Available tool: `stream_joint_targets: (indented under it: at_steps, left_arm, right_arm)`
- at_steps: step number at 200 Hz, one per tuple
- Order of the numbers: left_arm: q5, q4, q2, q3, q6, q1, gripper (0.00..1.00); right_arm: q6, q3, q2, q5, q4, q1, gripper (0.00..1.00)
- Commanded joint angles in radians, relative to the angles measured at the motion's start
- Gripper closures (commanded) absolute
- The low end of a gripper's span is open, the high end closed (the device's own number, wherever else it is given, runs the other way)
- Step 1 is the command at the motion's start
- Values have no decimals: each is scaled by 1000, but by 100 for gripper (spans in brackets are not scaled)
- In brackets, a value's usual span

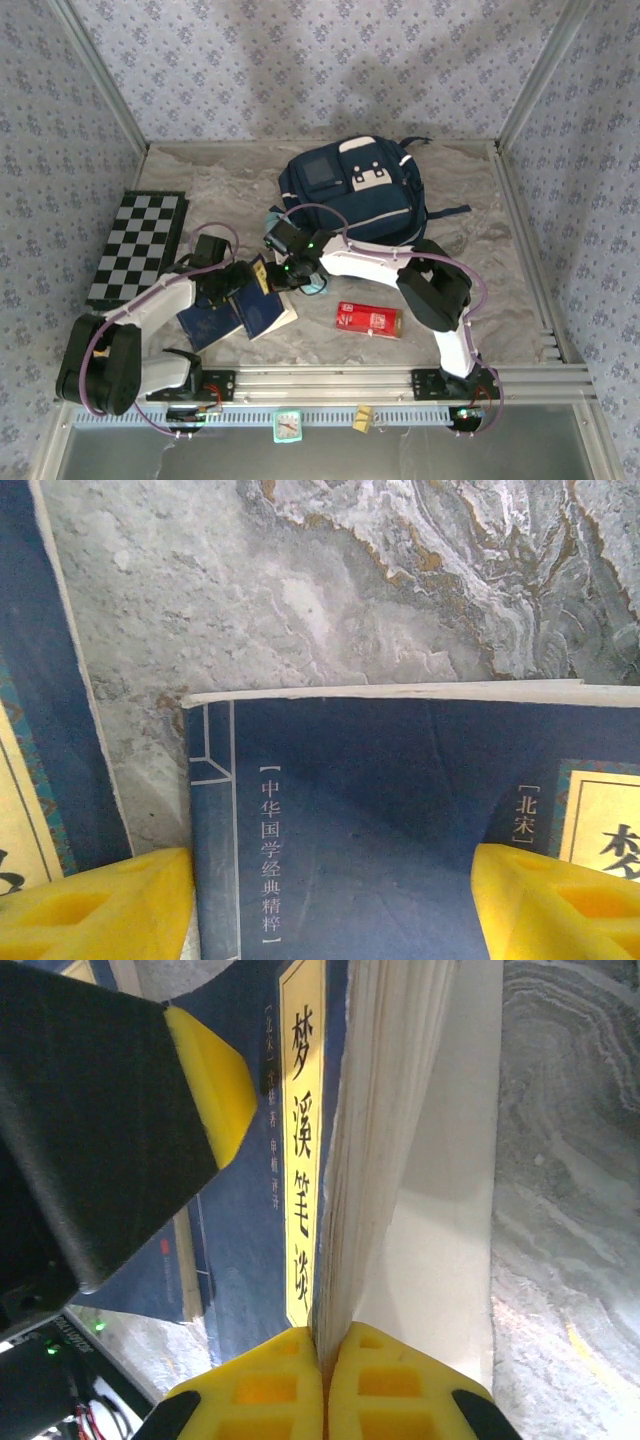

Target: Pack books, pencil case, and school supplies into a backpack

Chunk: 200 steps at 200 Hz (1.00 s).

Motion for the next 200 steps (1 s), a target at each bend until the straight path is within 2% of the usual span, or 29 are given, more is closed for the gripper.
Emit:
stream_joint_targets:
  at_steps: [1,46,83,124,145,169,200]
  left_arm:
    - [-10,-63,-32,24,8,-4,24]
    - [-30,-186,-182,157,38,43,21]
    - [17,-275,-277,332,92,95,14]
    - [88,-323,-311,489,148,105,9]
    - [170,-265,-331,498,148,104,9]
    - [323,-134,-316,457,123,96,9]
    - [375,-6,-264,433,139,-5,10]
  right_arm:
    - [6,-5,-61,-35,51,9,100]
    - [26,-58,-197,-31,132,5,100]
    - [30,-65,-313,-38,131,-17,100]
    - [16,-64,-445,-60,106,-104,100]
    - [0,-78,-503,-75,86,-183,100]
    - [11,-121,-559,-179,132,-298,100]
    - [15,-152,-607,-302,160,-423,100]
